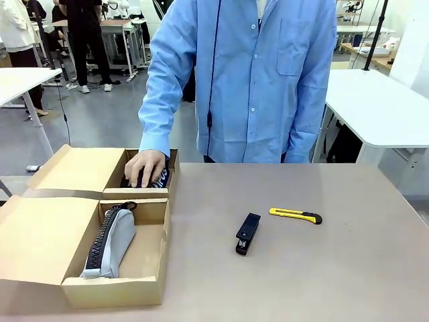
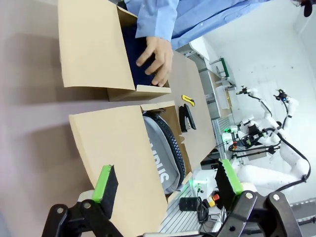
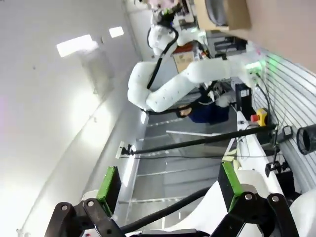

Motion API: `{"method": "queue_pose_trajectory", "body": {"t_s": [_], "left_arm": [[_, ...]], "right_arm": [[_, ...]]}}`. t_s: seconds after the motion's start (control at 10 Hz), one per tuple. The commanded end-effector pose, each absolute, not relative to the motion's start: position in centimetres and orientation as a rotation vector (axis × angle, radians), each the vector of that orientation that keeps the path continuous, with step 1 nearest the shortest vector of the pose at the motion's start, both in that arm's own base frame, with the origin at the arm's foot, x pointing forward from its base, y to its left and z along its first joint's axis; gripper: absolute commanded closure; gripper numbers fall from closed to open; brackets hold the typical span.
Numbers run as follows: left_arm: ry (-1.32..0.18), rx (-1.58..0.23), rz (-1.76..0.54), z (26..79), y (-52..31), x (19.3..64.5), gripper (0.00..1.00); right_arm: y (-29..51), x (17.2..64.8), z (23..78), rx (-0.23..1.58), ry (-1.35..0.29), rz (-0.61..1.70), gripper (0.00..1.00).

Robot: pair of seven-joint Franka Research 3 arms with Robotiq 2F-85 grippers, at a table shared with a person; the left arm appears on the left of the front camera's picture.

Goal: Place items inside the box.
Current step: Pick up a Pencil pouch or Stapler and place it inside the Mailer Box closest to the robot.

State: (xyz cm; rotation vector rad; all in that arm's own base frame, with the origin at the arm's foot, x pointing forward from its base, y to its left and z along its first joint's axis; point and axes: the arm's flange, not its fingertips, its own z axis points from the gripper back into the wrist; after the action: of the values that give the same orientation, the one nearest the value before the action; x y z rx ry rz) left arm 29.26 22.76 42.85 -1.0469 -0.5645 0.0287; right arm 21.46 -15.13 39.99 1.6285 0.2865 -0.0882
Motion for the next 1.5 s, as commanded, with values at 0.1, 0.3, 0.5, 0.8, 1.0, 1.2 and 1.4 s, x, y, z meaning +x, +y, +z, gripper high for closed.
{"method": "queue_pose_trajectory", "body": {"t_s": [0.1, 0.3, 0.5, 0.8, 1.0, 1.2, 1.4], "left_arm": [[-0.593, -1.062, 0.017, 42.96, 22.67, 29.42, 0.00], [-0.593, -1.062, 0.017, 42.96, 22.67, 29.42, 0.00], [-0.593, -1.062, 0.017, 42.96, 22.67, 29.42, 0.00], [-0.593, -1.062, 0.017, 42.96, 22.67, 29.42, 0.00], [-0.593, -1.062, 0.017, 42.96, 22.67, 29.42, 0.00], [-0.593, -1.062, 0.017, 42.96, 22.67, 29.42, 0.00], [-0.593, -1.062, 0.017, 42.96, 22.67, 29.42, 0.00]], "right_arm": [[-13.89, 21.50, 42.08, 1.606, 0.308, -0.056, 0.00], [-13.89, 21.50, 42.08, 1.606, 0.308, -0.056, 0.00], [-13.89, 21.50, 42.08, 1.606, 0.308, -0.056, 0.00], [-13.89, 21.50, 42.08, 1.606, 0.308, -0.056, 0.00], [-13.89, 21.50, 42.08, 1.606, 0.308, -0.056, 0.00], [-13.89, 21.50, 42.08, 1.606, 0.308, -0.056, 0.00], [-13.89, 21.50, 42.08, 1.606, 0.308, -0.056, 0.00]]}}
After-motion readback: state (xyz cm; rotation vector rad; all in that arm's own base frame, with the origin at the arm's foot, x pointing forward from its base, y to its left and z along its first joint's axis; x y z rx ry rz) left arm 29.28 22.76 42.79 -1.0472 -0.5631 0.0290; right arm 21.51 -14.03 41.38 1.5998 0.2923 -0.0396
